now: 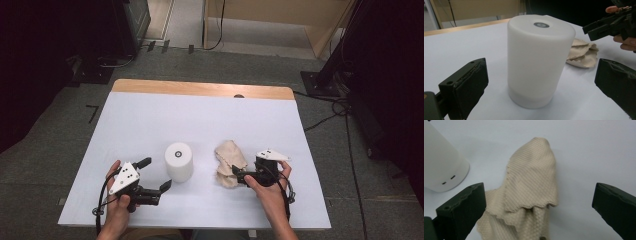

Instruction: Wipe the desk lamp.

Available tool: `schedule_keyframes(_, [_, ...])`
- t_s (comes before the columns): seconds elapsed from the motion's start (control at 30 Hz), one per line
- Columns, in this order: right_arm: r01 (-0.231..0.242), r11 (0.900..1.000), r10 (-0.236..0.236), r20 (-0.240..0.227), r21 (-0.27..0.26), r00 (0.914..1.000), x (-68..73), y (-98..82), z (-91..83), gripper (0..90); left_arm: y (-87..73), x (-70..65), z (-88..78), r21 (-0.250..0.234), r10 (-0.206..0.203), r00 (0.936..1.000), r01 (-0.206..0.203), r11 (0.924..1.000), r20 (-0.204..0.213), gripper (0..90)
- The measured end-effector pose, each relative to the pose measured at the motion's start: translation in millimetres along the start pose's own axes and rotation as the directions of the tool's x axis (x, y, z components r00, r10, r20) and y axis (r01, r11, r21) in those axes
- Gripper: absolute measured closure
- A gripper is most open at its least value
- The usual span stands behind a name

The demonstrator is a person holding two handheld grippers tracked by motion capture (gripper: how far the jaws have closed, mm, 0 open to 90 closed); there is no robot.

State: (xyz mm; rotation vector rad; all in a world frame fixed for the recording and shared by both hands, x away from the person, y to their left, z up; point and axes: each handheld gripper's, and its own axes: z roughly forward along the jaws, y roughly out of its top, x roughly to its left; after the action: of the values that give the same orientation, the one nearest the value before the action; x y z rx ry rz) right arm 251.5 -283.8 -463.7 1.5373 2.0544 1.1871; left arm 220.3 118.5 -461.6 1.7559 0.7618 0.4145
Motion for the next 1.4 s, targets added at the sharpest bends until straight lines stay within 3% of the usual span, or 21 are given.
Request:
schedule_keyframes(0.33, [0.028, 0.999, -0.026, 0.038, -0.044, 0.9989, -14.9, -8.2, -24.6, 0.0, -11.1, 13.1, -24.6, 0.019, -0.044, 0.9977, 0.045, 0.9988, -0.052, 0.0])
schedule_keyframes(0.5, [0.032, 0.999, -0.029, 0.071, -0.035, 0.997, -29.3, -20.6, -32.5, 0.0, -23.0, 29.9, -40.6, 0.028, -0.084, 0.9904, 0.088, 0.9957, -0.109, 0.0])
schedule_keyframes(0.67, [0.017, 1.0, -0.015, 0.097, -0.022, 0.9952, -40.8, -28.6, -37.6, 0.0, -28.9, 39.9, -48.8, 0.032, -0.11, 0.9849, 0.115, 0.9929, -0.134, 0.0])
schedule_keyframes(0.7, [0.013, 1.0, -0.011, 0.11, -0.019, 0.9939, -46.4, -32.4, -40.9, 0.0, -30.8, 44.1, -52.3, 0.036, -0.125, 0.9803, 0.132, 0.9905, -0.152, 0.0])
schedule_keyframes(0.8, [0.005, 1.0, -0.002, 0.132, -0.018, 0.9912, -55.6, -37.8, -46.1, 0.0, -33.4, 49.5, -56.7, 0.037, -0.135, 0.9753, 0.144, 0.9889, -0.174, 0.0])
schedule_keyframes(1.03, [-0.017, 1.0, 0.019, 0.172, -0.012, 0.985, -73.9, -48.7, -58.1, 0.0, -38.5, 60.5, -66.5, 0.045, -0.152, 0.9708, 0.163, 0.9856, -0.185, 0.0])
schedule_keyframes(1.07, [-0.02, 1.0, 0.022, 0.178, -0.008, 0.9839, -77.0, -50.2, -59.6, 0.0, -41.6, 65.0, -68.3, 0.074, -0.146, 0.9679, 0.164, 0.9837, -0.205, 0.0])
schedule_keyframes(1.17, [-0.038, 0.999, 0.037, 0.196, -0.003, 0.98, -85.7, -54.3, -63.1, 0.0, -45.6, 69.9, -69.3, 0.096, -0.162, 0.9642, 0.185, 0.978, -0.21, 0.0])
schedule_keyframes(1.3, [-0.039, 0.999, 0.035, 0.224, 0.016, 0.9739, -89.9, -57.8, -64.4, 0.0, -45.1, 71.6, -68.3, 0.113, -0.158, 0.9653, 0.185, 0.9764, -0.208, 0.0])
schedule_keyframes(1.37, [-0.035, 0.998, 0.024, 0.246, 0.044, 0.9691, -91.6, -61.7, -61.1, 0.0, -44.9, 72.2, -60.2, 0.189, -0.141, 0.9649, 0.185, 0.9645, -0.221, 0.0])
schedule_keyframes(1.4, [-0.035, 0.998, 0.024, 0.246, 0.044, 0.9691, -91.6, -61.7, -61.1, 0.0, -44.9, 72.2, -60.2, 0.189, -0.141, 0.9649, 0.185, 0.9645, -0.221, 0.0])
